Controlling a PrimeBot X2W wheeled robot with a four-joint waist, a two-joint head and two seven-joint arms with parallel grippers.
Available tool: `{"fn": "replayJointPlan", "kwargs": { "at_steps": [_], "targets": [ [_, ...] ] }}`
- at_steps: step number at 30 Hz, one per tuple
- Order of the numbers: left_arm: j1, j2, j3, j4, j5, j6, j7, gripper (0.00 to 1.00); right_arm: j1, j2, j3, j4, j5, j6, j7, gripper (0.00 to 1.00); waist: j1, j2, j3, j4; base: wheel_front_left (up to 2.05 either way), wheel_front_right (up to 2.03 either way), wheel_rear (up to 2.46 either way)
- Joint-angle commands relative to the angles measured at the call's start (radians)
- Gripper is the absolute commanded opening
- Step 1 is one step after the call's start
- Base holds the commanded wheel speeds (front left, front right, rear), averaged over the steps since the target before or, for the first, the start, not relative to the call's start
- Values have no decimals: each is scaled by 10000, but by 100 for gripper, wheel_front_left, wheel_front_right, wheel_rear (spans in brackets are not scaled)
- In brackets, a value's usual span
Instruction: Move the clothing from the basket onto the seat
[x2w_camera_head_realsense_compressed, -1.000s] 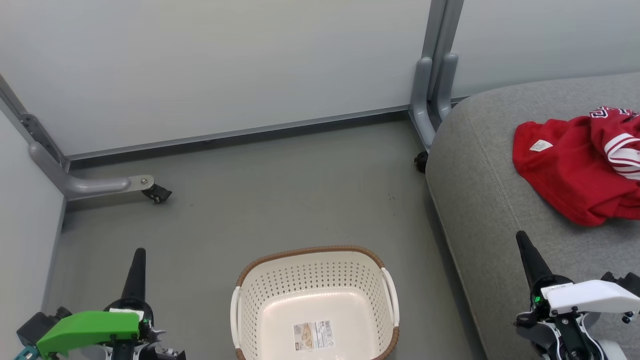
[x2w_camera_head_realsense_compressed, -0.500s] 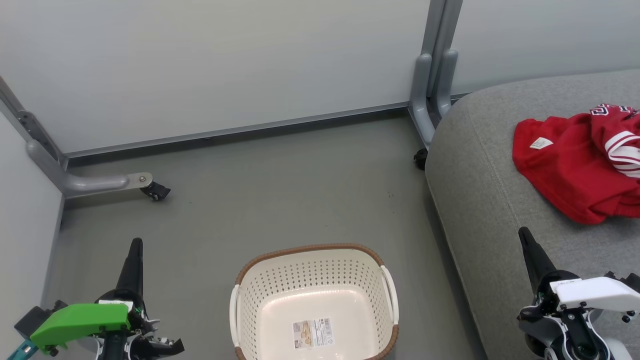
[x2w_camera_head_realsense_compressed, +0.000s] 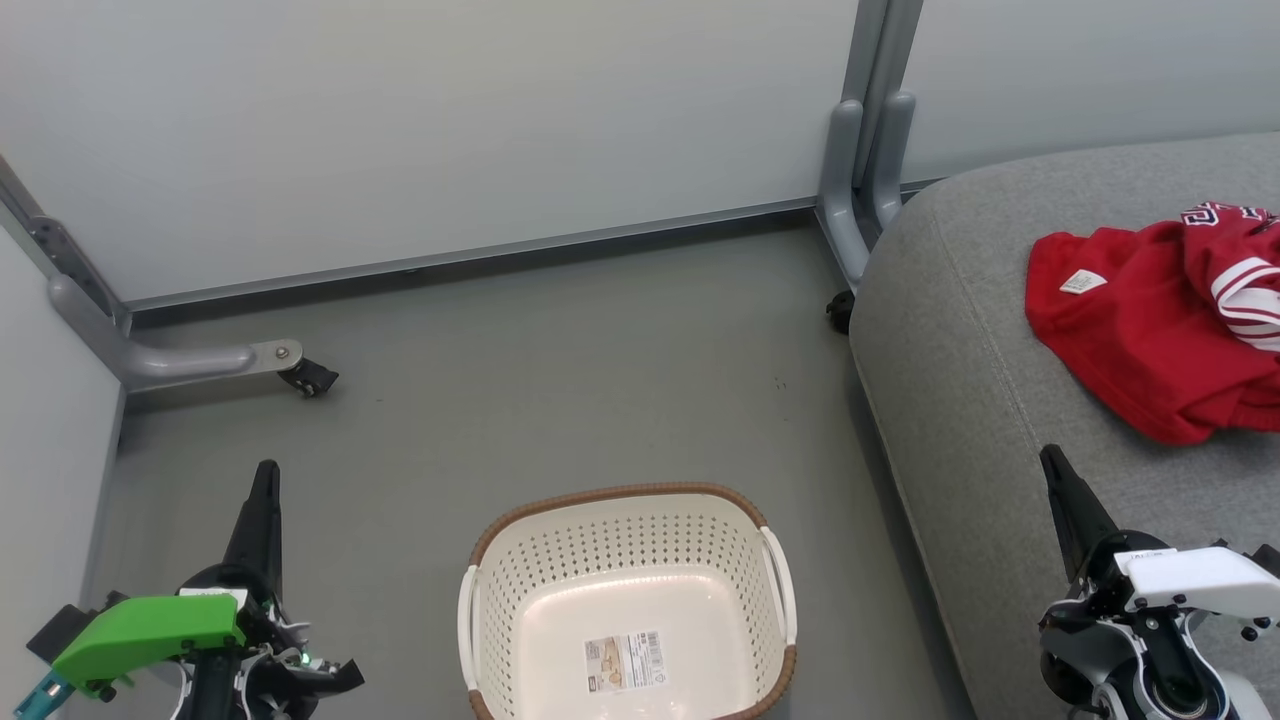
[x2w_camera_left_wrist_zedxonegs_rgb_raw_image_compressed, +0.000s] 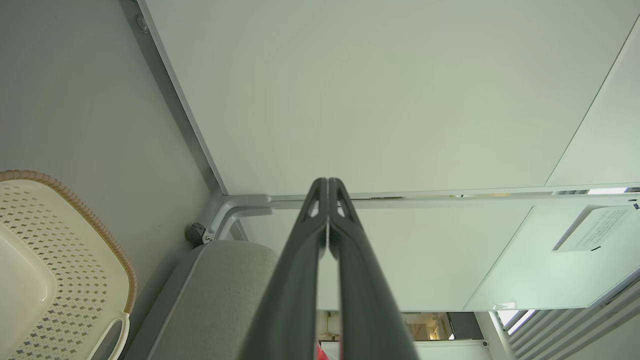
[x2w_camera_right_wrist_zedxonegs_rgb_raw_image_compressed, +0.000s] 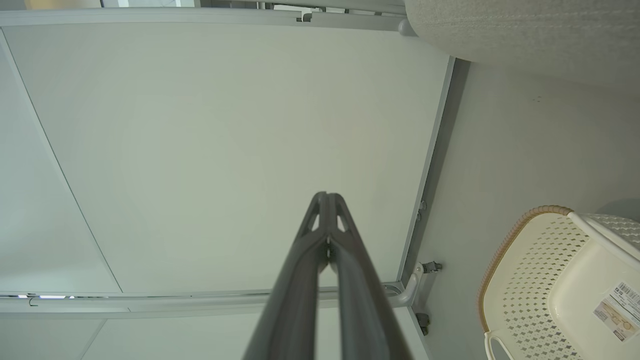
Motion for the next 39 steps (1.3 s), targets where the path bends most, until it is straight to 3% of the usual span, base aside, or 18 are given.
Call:
{"fn": "replayJointPlan", "kwargs": {
  "at_steps": [1, 39],
  "targets": [
    [-171, 4, 42, 13, -67, -57, 33, 0, -100, 7, -37, 34, 61, -3, 7, 0, 0, 0, 0, 0, 0, 0, 0],
    [-164, -96, 168, 15, 91, -54, 138, 0, -111, 67, -135, 39, -59, -3, 107, 0, 0, 0, 0, 0, 0, 0, 0]
  ]
}}
